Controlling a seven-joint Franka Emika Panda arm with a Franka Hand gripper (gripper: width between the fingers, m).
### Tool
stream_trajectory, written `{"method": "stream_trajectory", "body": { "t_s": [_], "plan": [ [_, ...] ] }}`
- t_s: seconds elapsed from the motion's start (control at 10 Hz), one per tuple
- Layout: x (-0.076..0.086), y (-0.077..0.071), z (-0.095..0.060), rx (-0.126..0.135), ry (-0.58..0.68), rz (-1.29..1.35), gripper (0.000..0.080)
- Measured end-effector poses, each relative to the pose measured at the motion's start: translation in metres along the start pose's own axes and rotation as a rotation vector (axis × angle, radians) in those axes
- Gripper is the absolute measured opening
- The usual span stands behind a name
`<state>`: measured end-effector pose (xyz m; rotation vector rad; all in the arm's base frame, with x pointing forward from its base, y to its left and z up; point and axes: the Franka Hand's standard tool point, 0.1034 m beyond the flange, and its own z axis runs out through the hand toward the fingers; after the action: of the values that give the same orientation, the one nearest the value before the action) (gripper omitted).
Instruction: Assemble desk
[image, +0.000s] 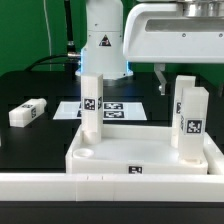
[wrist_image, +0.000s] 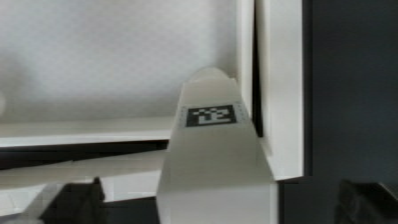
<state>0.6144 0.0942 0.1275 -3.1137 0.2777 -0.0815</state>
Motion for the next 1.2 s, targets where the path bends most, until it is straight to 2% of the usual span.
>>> {"method": "stream_trajectory", "body": {
  "t_s": [0.2,0.3,0.4,0.8,1.2],
  "plan": [
    [-0.0005,-0.0042,-0.0006,-0.003,-0.001,0.001,0.039],
    [-0.0003,-0.0035,-0.0005,-0.004,0.0,0.002,0.039],
    [-0.0001,-0.0032,-0.0006,-0.003,0.0,0.002,0.0285],
    [0.0,-0.003,-0.0005,-0.003,0.0,0.065,0.0286],
    [-0.0003,-0.0033,-0.0002,-0.001,0.0,0.337,0.0287]
  ]
}}
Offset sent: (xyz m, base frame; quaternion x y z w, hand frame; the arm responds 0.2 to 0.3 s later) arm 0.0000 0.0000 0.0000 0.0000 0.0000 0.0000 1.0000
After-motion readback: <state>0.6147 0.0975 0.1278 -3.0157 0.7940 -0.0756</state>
